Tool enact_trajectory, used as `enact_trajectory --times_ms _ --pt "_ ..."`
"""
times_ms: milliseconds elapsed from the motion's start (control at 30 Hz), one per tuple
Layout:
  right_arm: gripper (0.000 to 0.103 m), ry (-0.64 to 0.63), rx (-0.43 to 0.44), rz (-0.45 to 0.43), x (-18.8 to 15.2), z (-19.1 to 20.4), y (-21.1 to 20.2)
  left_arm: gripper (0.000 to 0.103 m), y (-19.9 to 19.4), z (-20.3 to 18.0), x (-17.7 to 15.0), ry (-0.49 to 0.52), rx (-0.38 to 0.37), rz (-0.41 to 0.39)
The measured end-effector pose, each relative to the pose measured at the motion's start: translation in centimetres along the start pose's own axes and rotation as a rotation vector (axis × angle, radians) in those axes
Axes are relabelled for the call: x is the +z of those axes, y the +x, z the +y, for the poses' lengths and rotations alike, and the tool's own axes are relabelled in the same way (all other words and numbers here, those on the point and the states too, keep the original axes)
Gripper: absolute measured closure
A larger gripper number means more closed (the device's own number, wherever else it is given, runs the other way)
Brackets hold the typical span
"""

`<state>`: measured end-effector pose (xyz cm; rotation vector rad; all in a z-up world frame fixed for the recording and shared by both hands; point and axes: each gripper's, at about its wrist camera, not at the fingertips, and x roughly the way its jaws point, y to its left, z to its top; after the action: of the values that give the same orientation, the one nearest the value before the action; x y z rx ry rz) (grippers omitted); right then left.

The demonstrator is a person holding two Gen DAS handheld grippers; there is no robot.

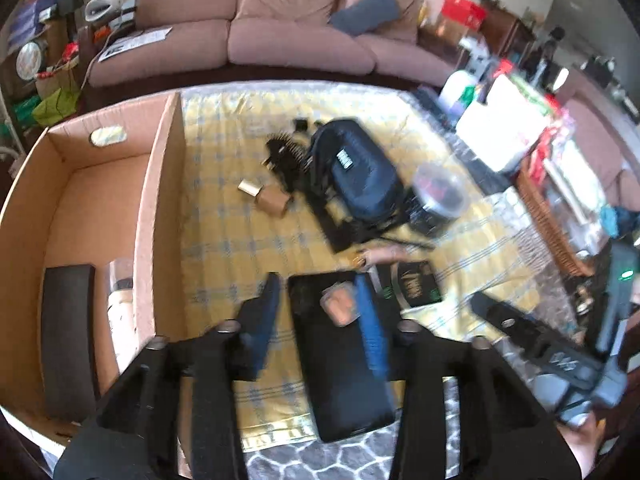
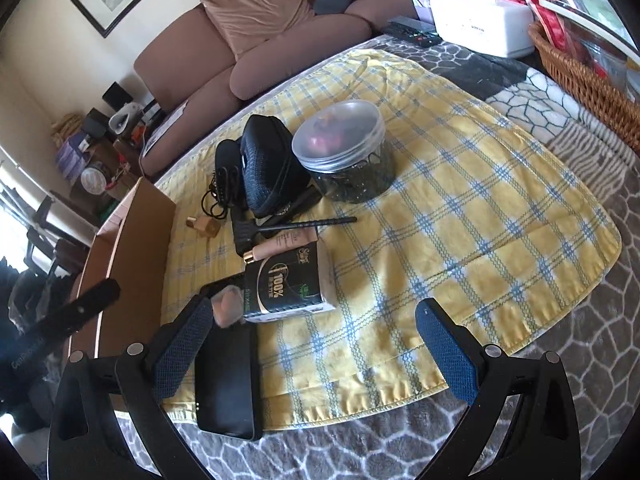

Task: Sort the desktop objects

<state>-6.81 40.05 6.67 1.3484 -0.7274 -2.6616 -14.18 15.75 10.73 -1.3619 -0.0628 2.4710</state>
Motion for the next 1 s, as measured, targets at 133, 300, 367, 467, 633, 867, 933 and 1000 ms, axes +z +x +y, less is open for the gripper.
enact_trajectory --times_ms 133,300,367,467,633,867,933,1000 --pt "0.0 -0.013 -0.017 -0.003 0.0 0.0 0.0 0.018 2.7 -1.0 -2.4 0.026 0.051 0.055" --pt "0.0 -0.016 -0.031 0.008 -0.3 -0.3 0.0 0.004 6.1 -4.0 -4.9 0.155 0.167 0.087" --pt "0.0 -0.024 -0.039 0.015 -0.3 -0.4 0.1 0.004 7.8 -4.6 -5.6 0.161 0.201 0.127" --pt "0.0 -0.043 -0.056 0.017 -0.3 -0.4 -0.1 0.002 9.3 -5.0 -6.5 0.172 0.227 0.138" --pt "0.0 -0.044 -0.055 0.022 -0.4 -0.5 -0.1 0.022 9.6 -5.0 -6.9 0.156 0.15 0.123" --pt "0.0 -0.042 -0.045 0.018 -0.2 -0.6 -0.3 0.024 7.2 -3.8 -5.6 0.06 -0.036 0.126" --pt "0.0 -0.032 -0.036 0.008 -0.1 -0.7 -0.6 0.027 6.1 -3.0 -5.0 0.0 -0.132 0.124" --pt "0.0 -0.015 -0.022 -0.004 0.0 -0.9 -0.9 0.072 5.2 -1.7 -4.0 -0.11 -0.255 0.139"
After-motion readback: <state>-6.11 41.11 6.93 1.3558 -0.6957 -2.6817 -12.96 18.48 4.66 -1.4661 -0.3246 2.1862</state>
